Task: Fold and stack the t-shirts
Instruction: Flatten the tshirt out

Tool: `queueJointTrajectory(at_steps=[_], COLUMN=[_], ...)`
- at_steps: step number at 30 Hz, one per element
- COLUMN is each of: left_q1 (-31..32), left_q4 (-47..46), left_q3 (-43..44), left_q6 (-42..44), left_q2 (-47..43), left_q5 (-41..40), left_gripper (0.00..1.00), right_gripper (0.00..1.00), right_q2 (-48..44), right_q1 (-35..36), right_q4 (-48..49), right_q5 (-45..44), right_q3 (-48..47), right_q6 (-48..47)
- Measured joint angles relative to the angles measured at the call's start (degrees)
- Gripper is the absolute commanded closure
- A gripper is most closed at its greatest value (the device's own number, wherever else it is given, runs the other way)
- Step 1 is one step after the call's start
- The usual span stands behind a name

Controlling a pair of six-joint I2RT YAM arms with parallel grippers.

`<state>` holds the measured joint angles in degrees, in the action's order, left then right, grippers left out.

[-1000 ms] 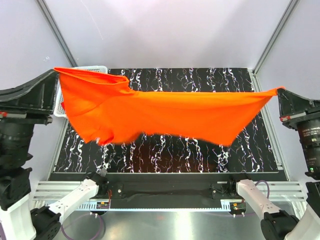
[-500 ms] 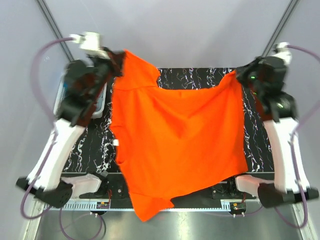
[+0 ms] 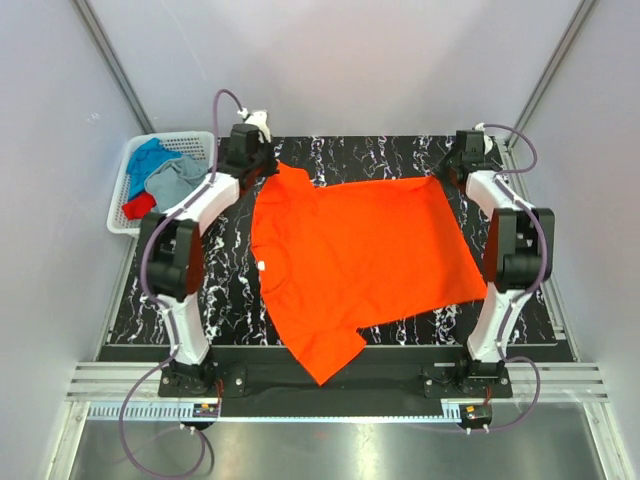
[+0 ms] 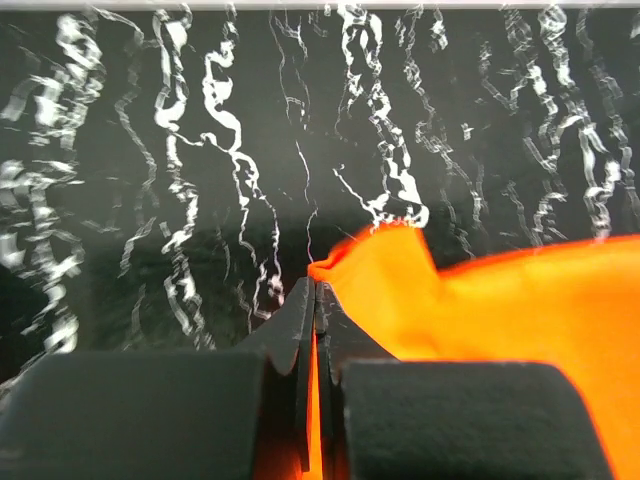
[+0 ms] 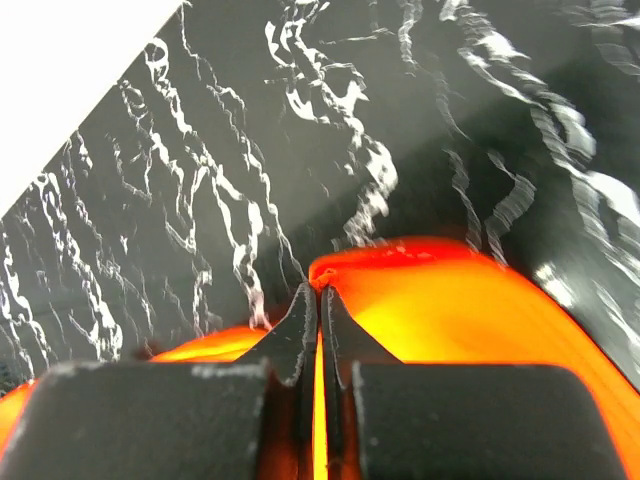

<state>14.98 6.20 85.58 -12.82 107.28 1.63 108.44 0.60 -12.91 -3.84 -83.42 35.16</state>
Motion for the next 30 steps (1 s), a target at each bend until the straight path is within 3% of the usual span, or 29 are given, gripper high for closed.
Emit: queueJointTrajectory(at_steps=[5,15,30], left_q1=[-0.31,-0.37,0.35], left_q4=[-1.18,-6.6,-5.07], left_q3=[6.25,8.87,1.11], left_q6=[-0.72,0.07,7.13], left_q2=[8.04,9.27,3.65], left_q5=[2.14,2.8,7.45], left_gripper=[1.0,1.0,1.0], right_gripper=[1.0,1.0,1.0], right_q2=[14.12,31.76,33.07], right_q1=[-2.93,-7.48,-9.22], right_q4=[4.48,3.43,-1.38], right_q5=[8.0,17.0,19.65], right_q3=[-9.18,-35.15,-37.4], right_q6=[0.96,0.98,-1.57])
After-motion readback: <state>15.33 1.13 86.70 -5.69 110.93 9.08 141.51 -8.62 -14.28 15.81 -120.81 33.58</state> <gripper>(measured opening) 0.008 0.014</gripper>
